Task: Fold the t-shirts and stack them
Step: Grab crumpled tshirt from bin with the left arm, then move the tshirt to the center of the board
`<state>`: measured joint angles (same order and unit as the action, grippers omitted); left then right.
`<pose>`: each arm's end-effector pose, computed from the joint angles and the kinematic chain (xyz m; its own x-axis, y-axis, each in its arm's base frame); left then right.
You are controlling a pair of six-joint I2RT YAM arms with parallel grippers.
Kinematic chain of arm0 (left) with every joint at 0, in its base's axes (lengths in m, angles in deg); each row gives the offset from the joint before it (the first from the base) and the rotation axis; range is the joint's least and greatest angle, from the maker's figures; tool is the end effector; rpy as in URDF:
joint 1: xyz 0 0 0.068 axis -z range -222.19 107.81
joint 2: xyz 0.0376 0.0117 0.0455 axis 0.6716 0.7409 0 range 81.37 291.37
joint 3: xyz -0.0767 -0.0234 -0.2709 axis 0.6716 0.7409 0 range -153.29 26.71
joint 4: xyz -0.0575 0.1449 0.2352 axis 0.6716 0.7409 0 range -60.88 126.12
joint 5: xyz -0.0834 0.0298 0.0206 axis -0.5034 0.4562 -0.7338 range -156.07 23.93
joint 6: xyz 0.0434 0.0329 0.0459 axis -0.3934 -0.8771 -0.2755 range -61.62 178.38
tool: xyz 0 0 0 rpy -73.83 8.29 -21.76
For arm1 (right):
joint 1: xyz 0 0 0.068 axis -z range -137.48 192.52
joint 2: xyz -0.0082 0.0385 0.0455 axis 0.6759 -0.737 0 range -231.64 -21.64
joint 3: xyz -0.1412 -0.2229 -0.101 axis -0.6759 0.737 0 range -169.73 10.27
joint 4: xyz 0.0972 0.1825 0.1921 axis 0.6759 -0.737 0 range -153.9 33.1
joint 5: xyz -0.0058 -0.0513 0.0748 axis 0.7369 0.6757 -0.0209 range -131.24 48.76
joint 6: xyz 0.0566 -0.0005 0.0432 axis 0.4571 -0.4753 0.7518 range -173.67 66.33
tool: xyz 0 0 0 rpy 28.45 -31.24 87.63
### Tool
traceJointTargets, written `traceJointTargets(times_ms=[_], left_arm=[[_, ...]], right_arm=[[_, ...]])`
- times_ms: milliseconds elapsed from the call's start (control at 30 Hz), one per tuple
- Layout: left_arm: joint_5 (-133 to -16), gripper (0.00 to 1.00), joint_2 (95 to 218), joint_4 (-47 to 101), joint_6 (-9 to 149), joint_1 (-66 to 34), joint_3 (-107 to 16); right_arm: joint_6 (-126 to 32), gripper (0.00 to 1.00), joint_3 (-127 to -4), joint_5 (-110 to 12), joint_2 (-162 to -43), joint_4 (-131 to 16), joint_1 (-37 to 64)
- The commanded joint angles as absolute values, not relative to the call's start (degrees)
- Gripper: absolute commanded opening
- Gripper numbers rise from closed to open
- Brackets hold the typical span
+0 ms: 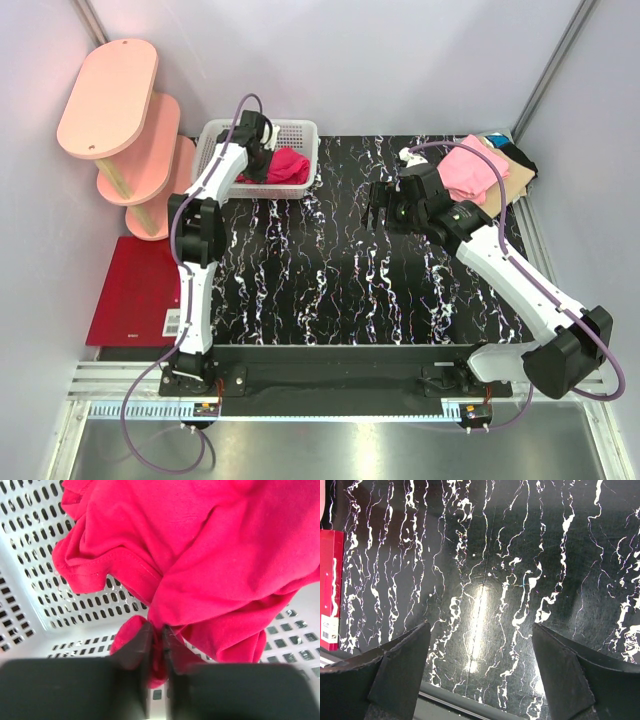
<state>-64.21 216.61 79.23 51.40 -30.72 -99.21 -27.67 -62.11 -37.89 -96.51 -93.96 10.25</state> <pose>0.5444 -0.1087 0.2083 -0.8153 0.2896 -0.5015 0.2839 0.9546 0.0897 0.2725 0.1680 0.3420 -0.7009 0.0749 -0.7093 -0.2088 0.9294 0.3044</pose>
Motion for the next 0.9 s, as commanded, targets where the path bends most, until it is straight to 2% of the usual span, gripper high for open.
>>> traceJointTargets(times_ms=[0,333,533,733,867], left_arm=[[-64.8,0.0,212.9,78.6,51.3,-31.1,-98.8],[-65.7,0.0,199.2,78.3,51.7,-32.3,-104.5],[-71.8,0.0,186.9,78.0,51.9,-31.8,-107.8],[-76.3,0.0,173.3,78.3,49.6,-25.5,-105.8],[-78.3,0.0,165.8,81.2,48.2,-17.2,-104.4]], right_arm=[[-27.2,0.89,-62.2,-38.3,-95.8,-91.8,9.7],[-28.7,0.82,-61.6,-38.0,-96.2,-90.4,9.8],[-29.5,0.82,-59.4,-37.0,-96.5,-89.1,9.7],[-30.1,0.81,-57.6,-36.1,-97.0,-87.7,9.7],[-29.9,0.8,-56.7,-35.3,-96.8,-87.0,9.7]])
